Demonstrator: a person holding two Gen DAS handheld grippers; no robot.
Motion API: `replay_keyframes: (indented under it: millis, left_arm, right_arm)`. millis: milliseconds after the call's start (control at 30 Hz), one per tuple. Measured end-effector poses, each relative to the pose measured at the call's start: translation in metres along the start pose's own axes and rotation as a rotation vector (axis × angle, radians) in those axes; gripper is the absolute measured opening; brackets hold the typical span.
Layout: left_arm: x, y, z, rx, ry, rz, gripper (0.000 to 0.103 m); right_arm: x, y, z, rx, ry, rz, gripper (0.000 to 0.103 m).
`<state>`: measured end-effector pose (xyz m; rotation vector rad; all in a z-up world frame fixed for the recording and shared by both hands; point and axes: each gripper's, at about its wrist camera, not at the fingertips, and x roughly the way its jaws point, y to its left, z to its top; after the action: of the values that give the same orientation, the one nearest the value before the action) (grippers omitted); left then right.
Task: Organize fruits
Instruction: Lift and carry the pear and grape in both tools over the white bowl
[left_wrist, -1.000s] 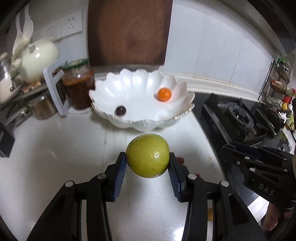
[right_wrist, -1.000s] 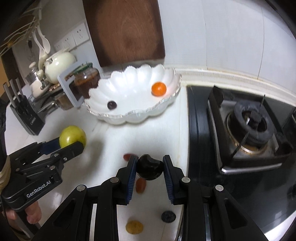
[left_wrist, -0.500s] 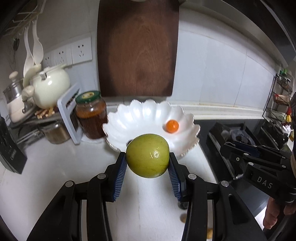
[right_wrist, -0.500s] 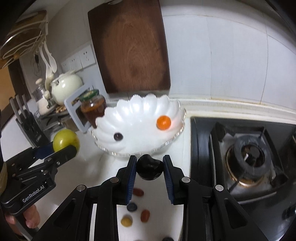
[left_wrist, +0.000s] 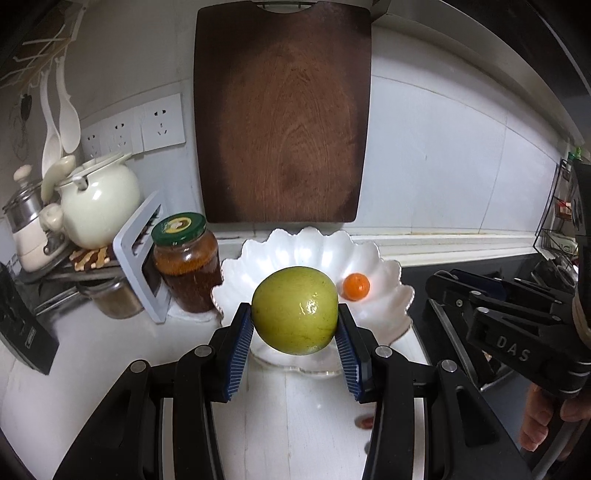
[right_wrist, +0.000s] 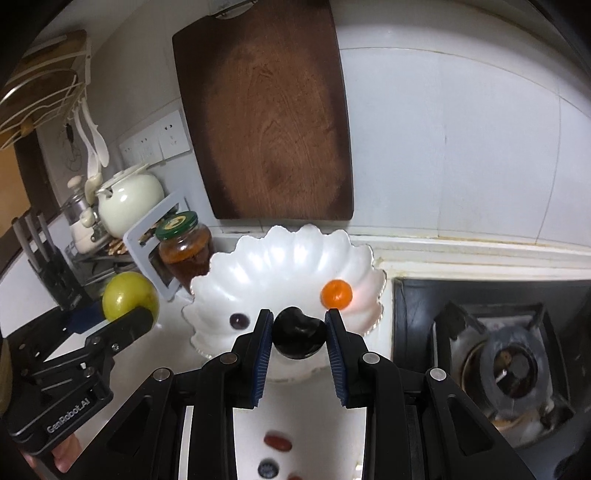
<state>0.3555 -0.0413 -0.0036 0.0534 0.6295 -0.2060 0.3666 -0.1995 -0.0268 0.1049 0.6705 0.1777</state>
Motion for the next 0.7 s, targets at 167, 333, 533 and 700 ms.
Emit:
replay_keyframes:
  millis: [167,333,533,700]
  left_arm:
    - [0.017,0.005,0.017,-0.017,0.016,0.005,0.044]
    - [0.041,0.009,0.033,-0.013,0.06,0.02,0.044]
    - [0.078,0.014,0.044,-0.013,0.144,0.02,0.044]
    - [0.109,0.02,0.05,-0.013,0.199,0.043,0.044]
  right_arm:
    - [0.014,0.003,0.018,-0.031,-0.017,-0.02,0.03]
    - [0.035,0.002,0.038,-0.043,-0.01,-0.03,0.03]
    - [0.069,0.004,0.054,-0.068,0.032,-0.044,0.03]
    - [0.104,-0.001,0.058,-0.054,0.1,-0.031,0.03]
